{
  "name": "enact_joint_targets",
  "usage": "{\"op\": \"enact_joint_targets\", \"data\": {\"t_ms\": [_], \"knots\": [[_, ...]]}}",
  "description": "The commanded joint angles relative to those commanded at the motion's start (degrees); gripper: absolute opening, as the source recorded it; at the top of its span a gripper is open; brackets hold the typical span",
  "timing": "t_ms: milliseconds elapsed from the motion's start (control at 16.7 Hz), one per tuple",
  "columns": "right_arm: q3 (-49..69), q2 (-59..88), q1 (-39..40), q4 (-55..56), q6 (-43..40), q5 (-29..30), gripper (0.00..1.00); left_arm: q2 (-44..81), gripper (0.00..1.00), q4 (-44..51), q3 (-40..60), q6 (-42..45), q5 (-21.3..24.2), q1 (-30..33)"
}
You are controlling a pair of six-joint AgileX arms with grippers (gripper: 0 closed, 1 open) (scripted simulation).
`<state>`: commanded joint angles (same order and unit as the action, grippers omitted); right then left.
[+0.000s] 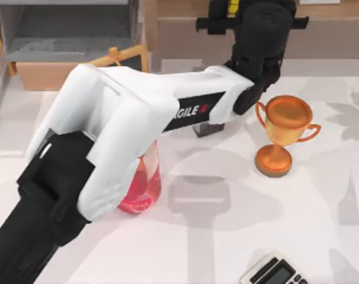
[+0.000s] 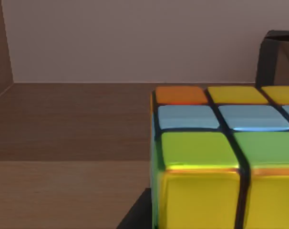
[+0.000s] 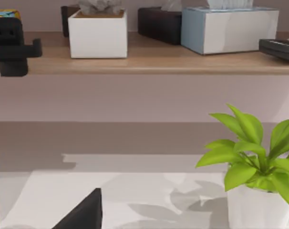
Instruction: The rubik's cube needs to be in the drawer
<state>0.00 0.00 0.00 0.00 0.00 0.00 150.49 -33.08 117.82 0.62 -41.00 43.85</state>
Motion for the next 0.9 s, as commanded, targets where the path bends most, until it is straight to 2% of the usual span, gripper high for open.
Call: {"op": "enact_joint_targets", "data": {"t_ms": [540, 900], "knots": [[0.0, 0.0, 0.0, 0.0, 0.0, 0.0, 1.00, -4.2, 0.00, 1.7, -4.7, 0.6, -0.9, 1.5], [0.0, 0.0, 0.0, 0.0, 0.0, 0.0, 1.00, -5.7, 0.00, -0.6, -6.1, 0.2, -1.5, 1.6]]}}
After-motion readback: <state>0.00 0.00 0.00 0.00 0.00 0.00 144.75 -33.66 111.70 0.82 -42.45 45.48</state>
